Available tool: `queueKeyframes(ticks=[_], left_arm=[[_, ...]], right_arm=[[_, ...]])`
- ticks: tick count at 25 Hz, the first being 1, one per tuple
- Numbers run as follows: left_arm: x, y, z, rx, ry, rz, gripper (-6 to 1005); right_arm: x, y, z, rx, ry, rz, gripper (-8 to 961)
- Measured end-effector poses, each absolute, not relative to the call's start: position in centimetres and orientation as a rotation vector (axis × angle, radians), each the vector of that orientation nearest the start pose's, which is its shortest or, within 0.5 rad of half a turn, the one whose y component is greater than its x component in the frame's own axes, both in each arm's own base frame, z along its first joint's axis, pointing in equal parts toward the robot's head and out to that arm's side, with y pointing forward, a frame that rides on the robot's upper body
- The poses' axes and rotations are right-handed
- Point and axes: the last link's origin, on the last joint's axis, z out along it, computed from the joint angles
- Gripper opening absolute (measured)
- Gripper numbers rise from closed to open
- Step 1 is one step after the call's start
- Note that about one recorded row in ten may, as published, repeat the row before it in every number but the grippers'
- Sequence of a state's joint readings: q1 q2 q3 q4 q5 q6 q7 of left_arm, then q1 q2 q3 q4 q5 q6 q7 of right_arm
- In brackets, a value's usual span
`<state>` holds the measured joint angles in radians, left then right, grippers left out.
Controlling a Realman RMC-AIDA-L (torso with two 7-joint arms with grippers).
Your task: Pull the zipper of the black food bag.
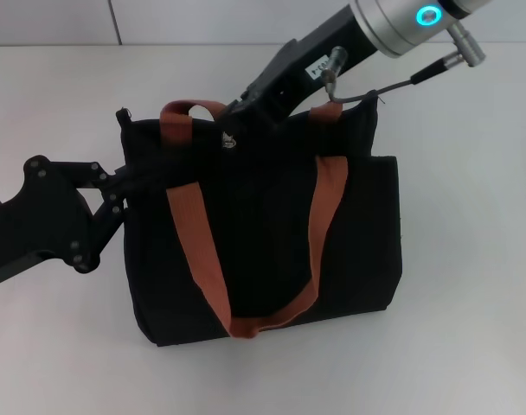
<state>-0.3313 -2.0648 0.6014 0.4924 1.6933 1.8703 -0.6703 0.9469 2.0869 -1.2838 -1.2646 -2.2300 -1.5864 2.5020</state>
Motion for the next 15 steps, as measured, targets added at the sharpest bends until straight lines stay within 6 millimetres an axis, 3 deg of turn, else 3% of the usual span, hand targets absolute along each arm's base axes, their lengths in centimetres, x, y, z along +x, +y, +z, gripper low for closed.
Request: queueKeyframes(ticks=[15], left_arm=[[-28.0, 25.8, 2.4, -2.389, 0.070, -1.085, 28]], right_arm=[[6.7, 35.4, 2.2, -2.822, 0.700, 0.037, 53]])
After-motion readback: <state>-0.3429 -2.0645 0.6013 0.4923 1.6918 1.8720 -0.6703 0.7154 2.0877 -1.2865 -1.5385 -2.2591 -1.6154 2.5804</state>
